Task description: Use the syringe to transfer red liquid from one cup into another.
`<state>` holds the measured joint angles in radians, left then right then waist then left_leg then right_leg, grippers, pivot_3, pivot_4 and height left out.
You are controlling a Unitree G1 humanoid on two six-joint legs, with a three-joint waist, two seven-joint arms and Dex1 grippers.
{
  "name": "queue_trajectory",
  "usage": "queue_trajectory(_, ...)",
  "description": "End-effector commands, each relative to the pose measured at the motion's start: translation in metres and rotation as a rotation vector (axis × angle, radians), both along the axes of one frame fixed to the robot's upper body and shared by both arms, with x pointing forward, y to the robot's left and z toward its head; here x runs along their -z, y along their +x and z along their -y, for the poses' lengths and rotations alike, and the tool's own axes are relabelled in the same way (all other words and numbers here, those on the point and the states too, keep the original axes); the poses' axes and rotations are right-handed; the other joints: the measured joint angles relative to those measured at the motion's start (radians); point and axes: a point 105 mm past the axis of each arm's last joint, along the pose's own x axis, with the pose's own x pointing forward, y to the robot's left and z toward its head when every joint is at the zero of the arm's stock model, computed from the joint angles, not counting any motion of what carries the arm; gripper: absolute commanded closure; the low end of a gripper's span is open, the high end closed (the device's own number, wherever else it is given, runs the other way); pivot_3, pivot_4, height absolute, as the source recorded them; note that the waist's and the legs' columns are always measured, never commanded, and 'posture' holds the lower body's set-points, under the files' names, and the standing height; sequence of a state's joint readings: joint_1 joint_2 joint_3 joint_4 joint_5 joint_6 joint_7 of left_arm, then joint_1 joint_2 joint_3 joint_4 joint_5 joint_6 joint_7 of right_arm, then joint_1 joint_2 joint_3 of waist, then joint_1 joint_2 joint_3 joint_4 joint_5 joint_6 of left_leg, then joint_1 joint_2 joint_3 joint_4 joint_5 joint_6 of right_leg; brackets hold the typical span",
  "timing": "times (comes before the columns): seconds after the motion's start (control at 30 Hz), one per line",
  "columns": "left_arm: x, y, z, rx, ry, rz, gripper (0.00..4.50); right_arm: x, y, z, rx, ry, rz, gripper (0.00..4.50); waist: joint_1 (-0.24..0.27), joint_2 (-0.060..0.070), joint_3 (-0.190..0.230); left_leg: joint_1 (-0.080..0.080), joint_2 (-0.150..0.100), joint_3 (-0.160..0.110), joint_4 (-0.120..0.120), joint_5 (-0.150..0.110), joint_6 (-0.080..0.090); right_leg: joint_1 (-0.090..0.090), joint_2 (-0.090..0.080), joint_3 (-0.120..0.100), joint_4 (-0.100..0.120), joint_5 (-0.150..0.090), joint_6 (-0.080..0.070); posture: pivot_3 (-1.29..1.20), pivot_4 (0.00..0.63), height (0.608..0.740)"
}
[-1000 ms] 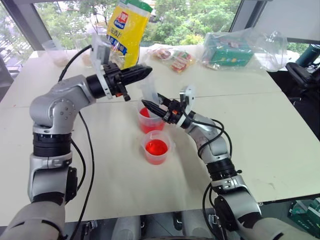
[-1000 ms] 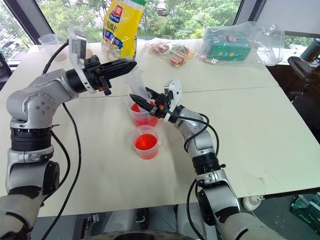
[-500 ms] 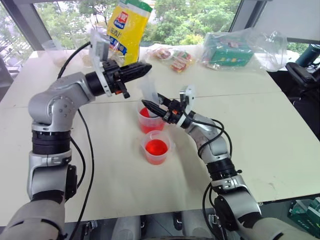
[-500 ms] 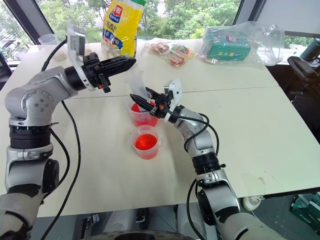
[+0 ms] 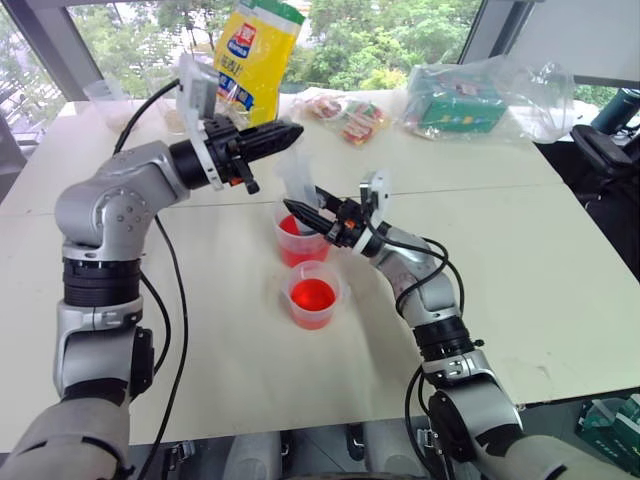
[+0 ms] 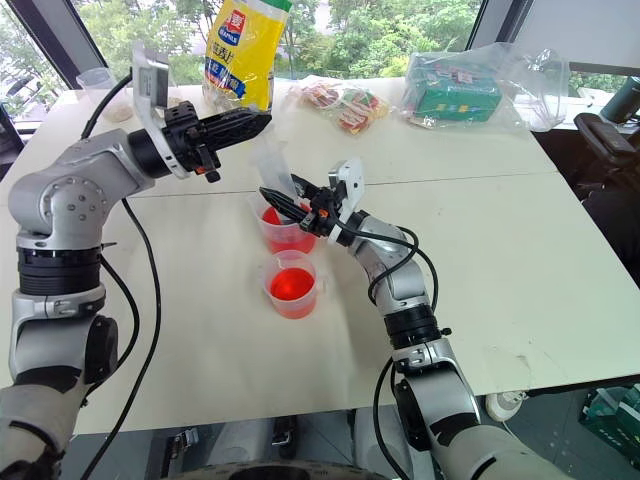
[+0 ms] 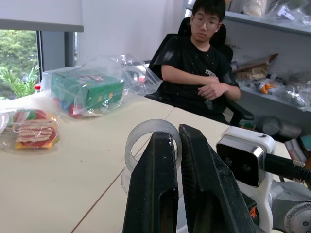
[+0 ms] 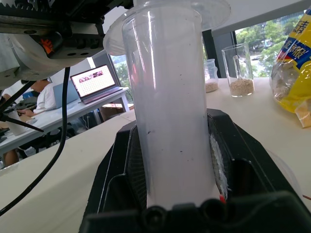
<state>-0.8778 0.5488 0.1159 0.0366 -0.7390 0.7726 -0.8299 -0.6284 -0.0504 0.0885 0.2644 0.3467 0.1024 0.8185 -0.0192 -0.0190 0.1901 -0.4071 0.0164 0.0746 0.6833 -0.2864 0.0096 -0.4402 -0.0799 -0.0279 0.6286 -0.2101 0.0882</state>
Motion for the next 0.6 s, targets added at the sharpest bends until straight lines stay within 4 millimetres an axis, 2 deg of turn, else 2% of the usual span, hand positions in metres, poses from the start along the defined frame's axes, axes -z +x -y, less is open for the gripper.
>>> queue_trajectory(0.03,-0.059,-0.006,-0.021,-0.101,-0.084,0.231,4.45,0.008,-0.019,-0.022,-0.128,-0.052,0.013,3.11,0.000,0.000,0.000,0.000,0.000,0.000,0.000,0.000,0.000,0.000,0.000,0.000,0.000,0.000,0.000,0.00,0.150,0.740)
queue_trajectory(0.3,-0.043,-0.009,-0.017,-0.075,-0.040,0.193,4.45,0.002,-0.018,-0.020,-0.121,-0.038,0.021,3.11,0.000,0.000,0.000,0.000,0.000,0.000,0.000,0.000,0.000,0.000,0.000,0.000,0.000,0.000,0.000,0.00,0.150,0.740)
queue_trajectory(0.4,-0.031,-0.011,-0.016,-0.057,-0.005,0.161,3.45,-0.011,-0.017,-0.019,-0.112,-0.009,0.042,3.11,-0.002,0.000,0.000,0.000,0.000,0.000,0.000,0.000,0.000,0.000,0.000,0.000,0.000,0.000,0.000,0.00,0.150,0.740)
queue_trajectory(0.6,-0.013,-0.022,-0.023,-0.030,0.077,0.128,0.54,-0.040,-0.012,-0.016,-0.085,0.058,0.076,3.11,-0.002,0.000,0.000,0.000,0.000,0.000,0.000,0.000,0.000,-0.001,0.000,0.000,0.000,0.000,0.000,0.00,0.150,0.740)
